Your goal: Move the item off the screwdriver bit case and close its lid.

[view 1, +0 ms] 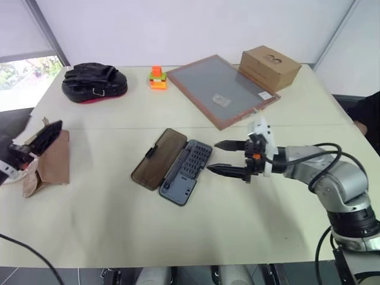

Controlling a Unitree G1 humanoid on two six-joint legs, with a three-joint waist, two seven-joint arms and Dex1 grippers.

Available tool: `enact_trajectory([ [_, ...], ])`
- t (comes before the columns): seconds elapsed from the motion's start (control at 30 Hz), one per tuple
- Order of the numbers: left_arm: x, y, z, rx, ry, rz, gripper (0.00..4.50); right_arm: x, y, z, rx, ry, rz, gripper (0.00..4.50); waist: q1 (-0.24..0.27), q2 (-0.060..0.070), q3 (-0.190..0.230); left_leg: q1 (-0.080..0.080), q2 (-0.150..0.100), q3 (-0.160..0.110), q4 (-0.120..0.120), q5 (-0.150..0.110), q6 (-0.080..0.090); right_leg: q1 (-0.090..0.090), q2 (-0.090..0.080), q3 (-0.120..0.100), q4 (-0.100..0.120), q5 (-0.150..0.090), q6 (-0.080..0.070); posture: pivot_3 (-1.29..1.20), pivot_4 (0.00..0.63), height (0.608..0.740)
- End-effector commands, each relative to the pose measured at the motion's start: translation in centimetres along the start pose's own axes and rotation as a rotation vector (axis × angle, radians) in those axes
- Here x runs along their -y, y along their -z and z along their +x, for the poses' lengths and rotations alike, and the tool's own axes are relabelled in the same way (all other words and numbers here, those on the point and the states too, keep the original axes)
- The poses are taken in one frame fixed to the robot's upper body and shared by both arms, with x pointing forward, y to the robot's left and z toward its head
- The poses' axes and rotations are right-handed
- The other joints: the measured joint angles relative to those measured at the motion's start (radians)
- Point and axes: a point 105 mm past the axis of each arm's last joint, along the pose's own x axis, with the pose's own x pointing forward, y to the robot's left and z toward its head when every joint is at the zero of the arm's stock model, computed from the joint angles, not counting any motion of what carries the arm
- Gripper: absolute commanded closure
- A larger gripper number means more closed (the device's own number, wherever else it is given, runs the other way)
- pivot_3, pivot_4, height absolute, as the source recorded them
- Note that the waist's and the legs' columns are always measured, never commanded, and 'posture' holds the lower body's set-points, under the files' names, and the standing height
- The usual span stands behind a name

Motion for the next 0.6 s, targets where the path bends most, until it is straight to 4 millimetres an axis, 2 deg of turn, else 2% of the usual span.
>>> enact_trajectory([
  [0.03, 2.3, -0.3, 0.9, -0.059, 0.154, -0.026, 0.05, 1.1, -1.4, -1.7, 0.014, 0.043, -0.058, 0.00, 0.001, 0.000, 0.001, 0.001, 0.000, 0.000, 0.000, 0.000, 0.000, 0.001, 0.001, 0.000, 0.001, 0.000, 0.000, 0.00, 0.150, 0.740],
  [0.13, 4.6, 2.0, 3.5, -0.158, 0.240, 0.034, 0.05, 1.3, -2.1, -2.4, -0.003, 0.048, -0.099, 0.00, 0.006, 0.001, 0.001, 0.006, 0.000, -0.001, 0.000, 0.000, 0.000, 0.007, 0.001, -0.001, 0.000, 0.000, 0.000, 0.00, 0.150, 0.740],
  [0.23, 6.1, 4.7, 5.4, -0.222, 0.285, 0.083, 0.05, 0.6, -2.9, -2.5, -0.011, 0.024, -0.135, 0.00, 0.004, 0.001, 0.002, 0.006, 0.000, 0.000, 0.000, 0.000, 0.000, 0.007, 0.002, -0.001, 0.000, 0.000, 0.000, 0.00, 0.150, 0.740],
  [0.3, 7.2, 7.0, 6.8, -0.262, 0.321, 0.094, 0.05, -0.7, -3.3, -2.4, -0.014, -0.035, -0.145, 0.00, 0.002, 0.001, 0.002, 0.006, 0.000, 0.000, 0.000, 0.000, 0.000, 0.006, 0.002, 0.000, 0.000, 0.000, 0.000, 0.00, 0.150, 0.740],
  [0.37, 8.1, 8.9, 8.1, -0.282, 0.356, 0.094, 0.05, -2.0, -2.7, -2.5, -0.063, -0.099, -0.155, 0.00, 0.002, 0.002, 0.002, 0.005, 0.001, 0.000, -0.001, 0.000, 0.000, 0.005, 0.002, 0.000, -0.001, 0.000, 0.000, 0.00, 0.150, 0.740],
  [0.43, 8.3, 10.7, 9.3, -0.309, 0.377, 0.097, 0.05, -3.0, -1.9, -2.4, -0.111, -0.144, -0.161, 0.00, 0.007, 0.001, 0.002, 0.005, 0.001, 0.000, -0.001, 0.000, 0.000, 0.005, 0.002, 0.000, -0.001, 0.000, 0.000, 0.00, 0.150, 0.740],
  [0.6, 8.3, 13.3, 9.9, -0.395, 0.423, 0.180, 0.05, -3.6, -1.7, -2.1, -0.117, -0.144, -0.179, 0.00, 0.001, 0.000, 0.003, 0.005, 0.001, 0.001, -0.001, 0.000, 0.000, 0.005, 0.002, 0.000, -0.001, 0.000, 0.000, 0.00, 0.150, 0.740],
])
